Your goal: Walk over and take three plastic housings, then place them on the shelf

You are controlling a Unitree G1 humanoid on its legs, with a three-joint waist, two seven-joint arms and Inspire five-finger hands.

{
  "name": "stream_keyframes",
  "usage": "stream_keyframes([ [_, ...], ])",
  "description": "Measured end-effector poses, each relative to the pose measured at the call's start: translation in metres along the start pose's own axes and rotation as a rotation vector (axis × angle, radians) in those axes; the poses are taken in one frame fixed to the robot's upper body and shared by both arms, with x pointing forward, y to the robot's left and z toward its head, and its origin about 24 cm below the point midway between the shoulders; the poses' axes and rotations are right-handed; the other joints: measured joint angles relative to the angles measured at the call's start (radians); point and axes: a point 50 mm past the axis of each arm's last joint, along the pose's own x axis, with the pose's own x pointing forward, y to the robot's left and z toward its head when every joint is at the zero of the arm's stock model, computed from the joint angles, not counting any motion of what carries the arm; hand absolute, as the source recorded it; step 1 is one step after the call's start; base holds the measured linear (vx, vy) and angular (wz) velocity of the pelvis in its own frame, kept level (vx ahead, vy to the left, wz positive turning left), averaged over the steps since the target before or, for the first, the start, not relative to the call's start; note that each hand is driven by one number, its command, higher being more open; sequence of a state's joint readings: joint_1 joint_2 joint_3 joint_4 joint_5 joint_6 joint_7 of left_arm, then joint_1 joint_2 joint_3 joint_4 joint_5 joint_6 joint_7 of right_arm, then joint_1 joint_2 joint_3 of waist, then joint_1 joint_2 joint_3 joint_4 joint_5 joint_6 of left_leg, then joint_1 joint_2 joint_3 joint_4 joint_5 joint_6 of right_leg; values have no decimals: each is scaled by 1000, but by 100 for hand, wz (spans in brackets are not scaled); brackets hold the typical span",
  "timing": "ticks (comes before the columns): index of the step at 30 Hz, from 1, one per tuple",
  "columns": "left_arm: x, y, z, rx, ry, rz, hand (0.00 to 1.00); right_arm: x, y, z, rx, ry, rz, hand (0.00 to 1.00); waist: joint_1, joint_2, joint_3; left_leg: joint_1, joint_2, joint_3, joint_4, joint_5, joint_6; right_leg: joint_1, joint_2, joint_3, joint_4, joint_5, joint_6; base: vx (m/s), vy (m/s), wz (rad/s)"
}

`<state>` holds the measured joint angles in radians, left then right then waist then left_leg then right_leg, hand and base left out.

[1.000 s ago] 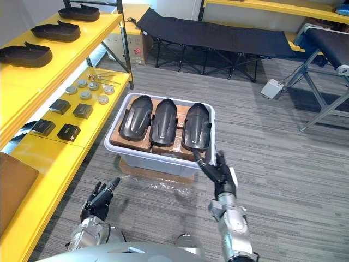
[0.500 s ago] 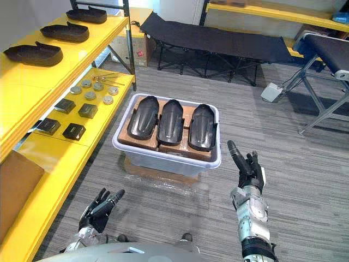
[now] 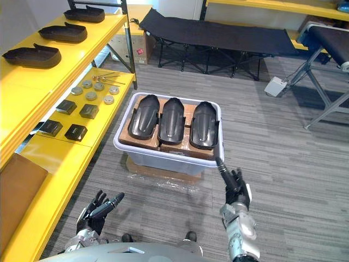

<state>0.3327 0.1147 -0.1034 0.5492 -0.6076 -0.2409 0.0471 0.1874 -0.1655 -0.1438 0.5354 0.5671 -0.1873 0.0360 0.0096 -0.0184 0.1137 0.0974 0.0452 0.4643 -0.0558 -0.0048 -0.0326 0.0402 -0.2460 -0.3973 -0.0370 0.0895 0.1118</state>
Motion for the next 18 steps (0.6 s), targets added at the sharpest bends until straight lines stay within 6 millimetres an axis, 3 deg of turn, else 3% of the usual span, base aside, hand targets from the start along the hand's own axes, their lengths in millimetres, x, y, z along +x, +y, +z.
stream_keyframes([
  [3, -1, 1, 6, 11, -33, 51, 100, -3, 2, -8, 33, 23, 12, 100, -7, 5, 5, -4, 11, 10, 26, -29, -8, -22, -5, -4, 55, -27, -29, 19, -19, -13],
  [5, 0, -1, 14, 58, -71, 47, 100, -3, 1, -7, 55, 17, 10, 100, -6, -11, 16, -9, 25, 18, 102, -87, -4, -58, -42, -32, 205, -73, -24, 8, 3, -14],
  [6, 0, -3, 16, 85, -77, 30, 100, -3, -1, -4, 85, -7, -2, 100, -9, -11, 24, -20, 51, 14, 162, -125, 1, -125, -86, -53, 396, -83, -36, -45, 19, -1],
  [7, 1, -4, 17, 86, -84, 22, 100, -3, -1, -3, 97, -15, -5, 100, -12, -18, 29, -20, 53, 10, 179, -136, 3, -155, -107, -51, 475, -79, -44, -65, 46, 13],
  [9, 1, -3, 19, 99, -89, 3, 100, -4, -3, -4, 116, -24, -16, 100, -14, -40, 45, 1, 56, -7, 216, -164, 12, -198, -145, -9, 624, -35, -94, -9, 76, 21],
  [10, 0, -3, 19, 108, -87, 4, 100, -5, -3, -5, 117, -22, -18, 100, -15, -48, 50, 9, 60, -12, 222, -171, 15, -199, -147, -1, 640, -22, -91, 31, 74, 17],
  [12, -2, -1, 16, 131, -78, 6, 100, -8, -1, -11, 125, -7, -20, 100, -9, -57, 61, 13, 81, -19, 256, -199, 14, -208, -128, 33, 618, -77, -81, 55, 48, 8],
  [14, -3, 5, 16, 149, -68, 19, 100, -11, 3, -17, 108, 6, -16, 100, -8, -66, 64, -7, 109, -39, 302, -229, 5, -214, -75, 78, 517, -107, -78, 113, -11, 23],
  [16, -2, 3, 16, 172, -65, 0, 100, -13, 1, -20, 58, 17, -44, 100, -15, -60, 68, -19, 121, -89, 350, -254, -13, -213, -48, 171, 443, -82, -40, 144, -59, 59],
  [18, -2, 5, 18, 174, -70, 2, 100, -15, -3, -21, 34, 23, -68, 100, -12, -65, 65, -18, 126, -122, 384, -271, -37, -174, -39, 179, 381, -54, 2, 185, -155, 60],
])
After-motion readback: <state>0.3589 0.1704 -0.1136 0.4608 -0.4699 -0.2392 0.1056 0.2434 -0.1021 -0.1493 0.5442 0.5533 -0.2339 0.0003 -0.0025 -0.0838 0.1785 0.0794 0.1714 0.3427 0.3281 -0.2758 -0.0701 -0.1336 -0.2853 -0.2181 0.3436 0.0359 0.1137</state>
